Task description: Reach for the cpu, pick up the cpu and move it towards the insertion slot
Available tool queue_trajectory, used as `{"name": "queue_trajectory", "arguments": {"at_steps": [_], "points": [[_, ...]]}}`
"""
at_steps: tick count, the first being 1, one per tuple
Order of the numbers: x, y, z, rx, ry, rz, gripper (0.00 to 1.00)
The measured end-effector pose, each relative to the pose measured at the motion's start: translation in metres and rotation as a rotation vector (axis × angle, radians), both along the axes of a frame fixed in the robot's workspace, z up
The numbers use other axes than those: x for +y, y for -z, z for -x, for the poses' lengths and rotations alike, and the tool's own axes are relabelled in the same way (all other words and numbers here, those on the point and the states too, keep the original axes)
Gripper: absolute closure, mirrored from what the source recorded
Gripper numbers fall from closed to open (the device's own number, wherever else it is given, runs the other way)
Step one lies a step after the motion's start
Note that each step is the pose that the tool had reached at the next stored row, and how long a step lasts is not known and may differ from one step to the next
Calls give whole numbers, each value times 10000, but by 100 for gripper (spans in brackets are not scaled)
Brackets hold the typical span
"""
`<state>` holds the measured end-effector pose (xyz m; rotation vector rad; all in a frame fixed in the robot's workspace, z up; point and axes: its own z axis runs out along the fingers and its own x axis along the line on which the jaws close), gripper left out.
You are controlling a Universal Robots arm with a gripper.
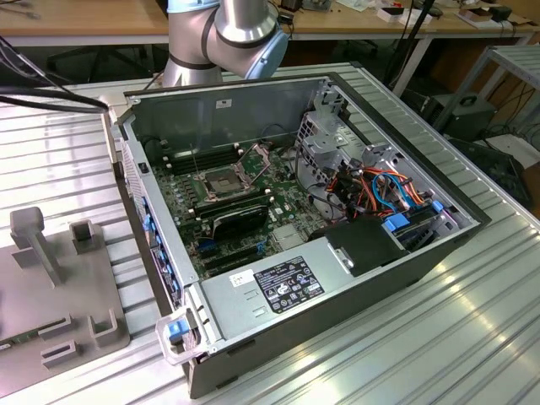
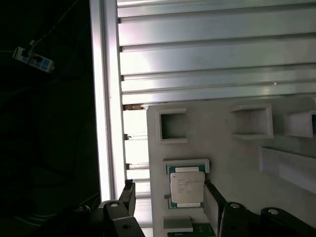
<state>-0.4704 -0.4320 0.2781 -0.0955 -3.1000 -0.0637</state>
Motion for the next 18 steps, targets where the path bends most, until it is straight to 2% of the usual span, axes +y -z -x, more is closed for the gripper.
{"name": "queue_trajectory", "arguments": {"at_steps": [11,18], "points": [[-33,122,-57,0,-1,0,34],[-59,209,-65,0,2,0,34]]}}
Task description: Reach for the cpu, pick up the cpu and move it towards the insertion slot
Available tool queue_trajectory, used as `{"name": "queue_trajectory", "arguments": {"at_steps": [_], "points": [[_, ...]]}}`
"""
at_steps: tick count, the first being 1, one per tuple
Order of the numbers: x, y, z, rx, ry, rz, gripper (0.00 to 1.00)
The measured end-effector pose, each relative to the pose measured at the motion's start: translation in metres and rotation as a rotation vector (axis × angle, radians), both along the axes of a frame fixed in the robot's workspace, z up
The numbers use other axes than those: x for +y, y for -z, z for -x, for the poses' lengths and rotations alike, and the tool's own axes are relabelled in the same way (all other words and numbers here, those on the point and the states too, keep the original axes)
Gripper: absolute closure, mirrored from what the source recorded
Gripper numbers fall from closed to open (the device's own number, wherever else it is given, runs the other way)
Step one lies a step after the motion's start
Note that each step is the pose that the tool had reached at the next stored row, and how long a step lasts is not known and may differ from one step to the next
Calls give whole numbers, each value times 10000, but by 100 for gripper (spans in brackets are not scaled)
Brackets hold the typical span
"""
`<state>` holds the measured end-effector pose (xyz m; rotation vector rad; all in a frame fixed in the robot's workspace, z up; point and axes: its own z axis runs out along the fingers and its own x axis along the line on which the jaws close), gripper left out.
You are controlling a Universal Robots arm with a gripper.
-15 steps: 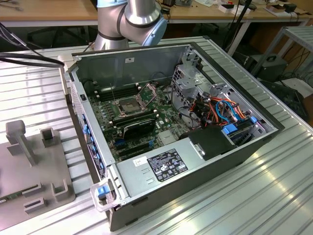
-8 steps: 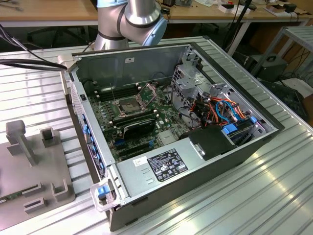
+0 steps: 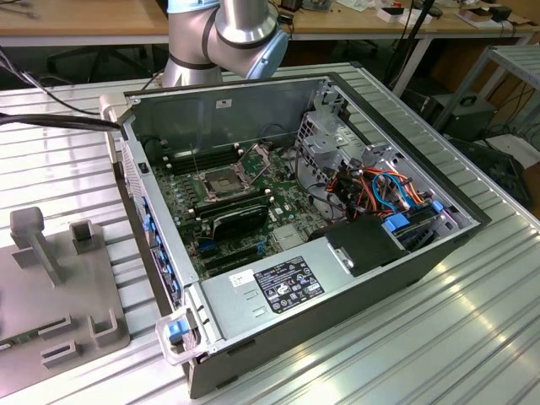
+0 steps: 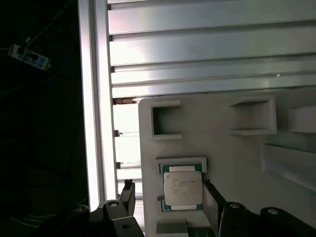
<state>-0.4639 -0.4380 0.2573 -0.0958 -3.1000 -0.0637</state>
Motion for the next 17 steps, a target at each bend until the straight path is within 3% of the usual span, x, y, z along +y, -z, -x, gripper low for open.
{"name": "queue_trajectory", "arguments": {"at_steps": [8,9,10,12,13,17], "points": [[-1,4,-2,1,-2,0,34],[-6,119,-21,1,-3,6,34],[-24,219,-70,-43,-2,26,34],[-24,219,-71,-48,-2,25,34],[-60,265,-74,-49,-2,27,34],[-87,315,-117,-48,-3,53,34]]}}
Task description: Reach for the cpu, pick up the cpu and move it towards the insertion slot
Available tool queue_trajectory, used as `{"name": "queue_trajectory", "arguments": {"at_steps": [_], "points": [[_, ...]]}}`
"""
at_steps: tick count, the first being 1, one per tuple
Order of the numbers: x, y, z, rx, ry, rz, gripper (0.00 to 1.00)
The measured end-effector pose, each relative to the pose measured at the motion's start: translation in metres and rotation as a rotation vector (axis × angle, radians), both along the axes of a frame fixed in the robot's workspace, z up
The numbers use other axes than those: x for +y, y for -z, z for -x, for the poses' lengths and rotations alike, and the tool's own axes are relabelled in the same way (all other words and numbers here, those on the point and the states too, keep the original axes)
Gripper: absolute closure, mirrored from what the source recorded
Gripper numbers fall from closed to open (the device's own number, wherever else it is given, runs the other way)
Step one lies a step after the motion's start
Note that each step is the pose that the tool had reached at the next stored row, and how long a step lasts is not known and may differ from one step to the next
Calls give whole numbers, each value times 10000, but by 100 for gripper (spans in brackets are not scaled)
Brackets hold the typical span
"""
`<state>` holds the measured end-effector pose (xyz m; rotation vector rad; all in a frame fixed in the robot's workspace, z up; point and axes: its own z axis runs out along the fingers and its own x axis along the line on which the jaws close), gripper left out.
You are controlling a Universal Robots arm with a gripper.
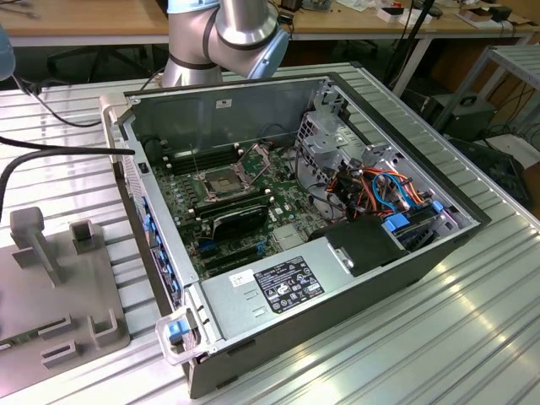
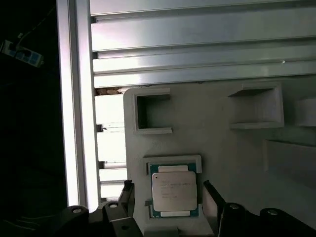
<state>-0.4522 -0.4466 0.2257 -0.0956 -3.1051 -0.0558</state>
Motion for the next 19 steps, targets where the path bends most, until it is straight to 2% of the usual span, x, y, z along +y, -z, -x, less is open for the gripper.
{"name": "queue_trajectory", "arguments": {"at_steps": [5,8,13,19], "points": [[-42,93,-36,-2,-24,11,34],[-43,157,-35,-1,-294,12,34],[-57,251,-35,0,-324,15,34],[-59,296,-46,-1,-325,60,34]]}}
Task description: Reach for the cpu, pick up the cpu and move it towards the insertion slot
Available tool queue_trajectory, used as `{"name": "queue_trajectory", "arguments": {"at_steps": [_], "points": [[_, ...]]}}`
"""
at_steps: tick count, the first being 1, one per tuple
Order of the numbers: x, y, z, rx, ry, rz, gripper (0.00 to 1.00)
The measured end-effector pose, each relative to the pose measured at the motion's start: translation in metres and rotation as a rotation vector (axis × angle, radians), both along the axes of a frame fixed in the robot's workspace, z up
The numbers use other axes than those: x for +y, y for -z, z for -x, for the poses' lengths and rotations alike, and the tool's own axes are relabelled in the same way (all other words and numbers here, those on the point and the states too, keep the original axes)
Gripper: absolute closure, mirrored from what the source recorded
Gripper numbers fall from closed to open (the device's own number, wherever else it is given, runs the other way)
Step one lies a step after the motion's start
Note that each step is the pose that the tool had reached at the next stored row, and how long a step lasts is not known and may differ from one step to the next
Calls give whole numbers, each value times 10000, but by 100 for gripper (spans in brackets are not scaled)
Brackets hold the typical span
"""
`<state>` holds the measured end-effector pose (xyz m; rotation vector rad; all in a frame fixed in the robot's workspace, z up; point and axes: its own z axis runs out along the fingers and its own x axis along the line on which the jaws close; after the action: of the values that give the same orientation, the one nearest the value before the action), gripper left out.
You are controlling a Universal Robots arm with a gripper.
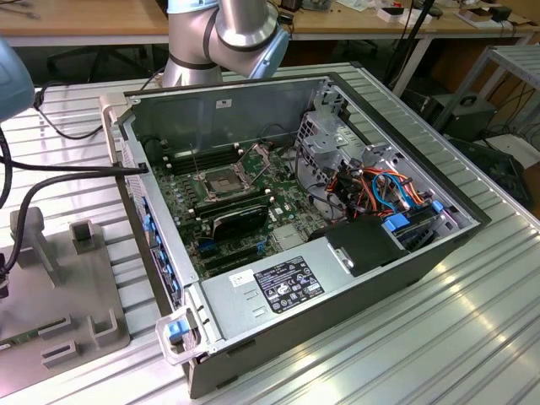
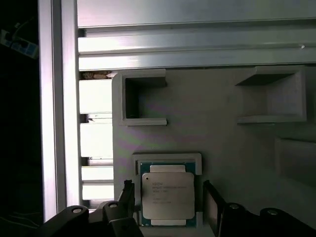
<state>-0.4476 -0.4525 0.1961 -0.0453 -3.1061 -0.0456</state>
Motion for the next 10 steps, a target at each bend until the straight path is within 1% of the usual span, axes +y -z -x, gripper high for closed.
{"name": "queue_trajectory", "arguments": {"at_steps": [3,10], "points": [[6,31,0,1,0,2,34],[11,75,0,1,0,3,34]]}}
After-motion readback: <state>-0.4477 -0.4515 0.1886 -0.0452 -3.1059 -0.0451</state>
